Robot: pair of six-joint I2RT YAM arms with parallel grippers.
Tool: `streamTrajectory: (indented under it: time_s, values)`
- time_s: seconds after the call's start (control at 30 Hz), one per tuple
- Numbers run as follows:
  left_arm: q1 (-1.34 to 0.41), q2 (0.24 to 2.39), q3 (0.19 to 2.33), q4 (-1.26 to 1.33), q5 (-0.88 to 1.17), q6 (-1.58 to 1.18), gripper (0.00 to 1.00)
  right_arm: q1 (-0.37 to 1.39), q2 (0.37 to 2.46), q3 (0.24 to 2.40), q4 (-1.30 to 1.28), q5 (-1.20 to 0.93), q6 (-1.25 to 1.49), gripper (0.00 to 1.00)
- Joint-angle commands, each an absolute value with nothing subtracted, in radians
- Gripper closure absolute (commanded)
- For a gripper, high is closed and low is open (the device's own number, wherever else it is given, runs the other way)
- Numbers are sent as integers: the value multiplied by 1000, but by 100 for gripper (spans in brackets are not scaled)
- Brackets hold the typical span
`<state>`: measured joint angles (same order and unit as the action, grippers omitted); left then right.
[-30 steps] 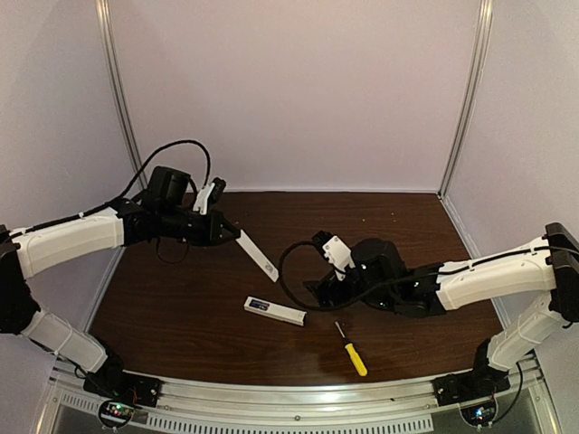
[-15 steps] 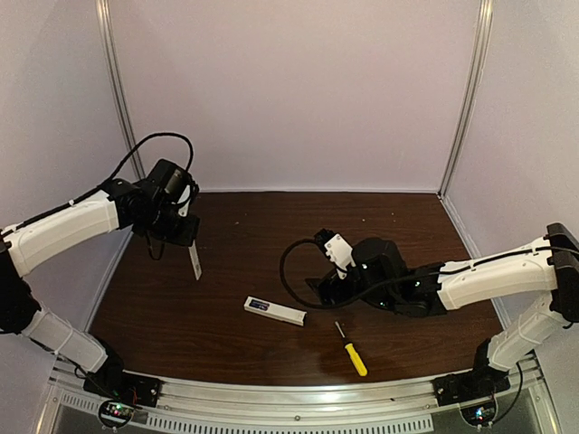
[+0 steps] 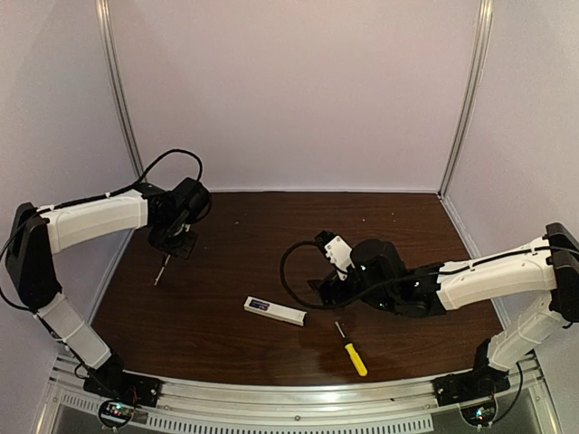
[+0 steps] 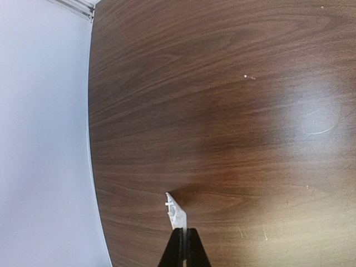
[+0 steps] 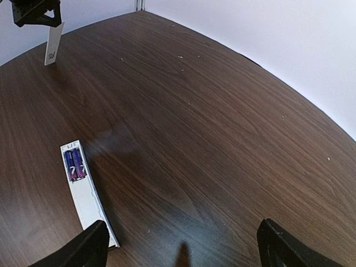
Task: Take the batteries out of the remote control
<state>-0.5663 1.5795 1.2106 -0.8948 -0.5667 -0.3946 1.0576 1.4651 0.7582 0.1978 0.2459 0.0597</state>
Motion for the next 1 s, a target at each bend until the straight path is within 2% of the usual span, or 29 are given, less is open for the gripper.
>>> streamTrajectory:
  time_s: [0.0, 0.37, 0.53, 0.7, 0.97]
  values:
    - [-564, 1623, 1231, -914, -562, -430, 100, 1052, 1467, 749, 175, 275, 70, 7]
    - [-565, 1652, 1175, -865, -505, -471, 99, 1052, 1462, 736, 179, 276, 77, 7]
    - [-565, 1643, 1163, -842, -489, -466, 76, 1052, 1462, 735, 179, 273, 85, 7]
    - [-565, 1634, 1157, -825, -457, -462, 68, 1052, 1458, 734, 178, 272, 88, 7]
    - [-565, 1554, 1137, -769, -390, -443, 50, 1052, 1454, 740, 159, 256, 91, 7]
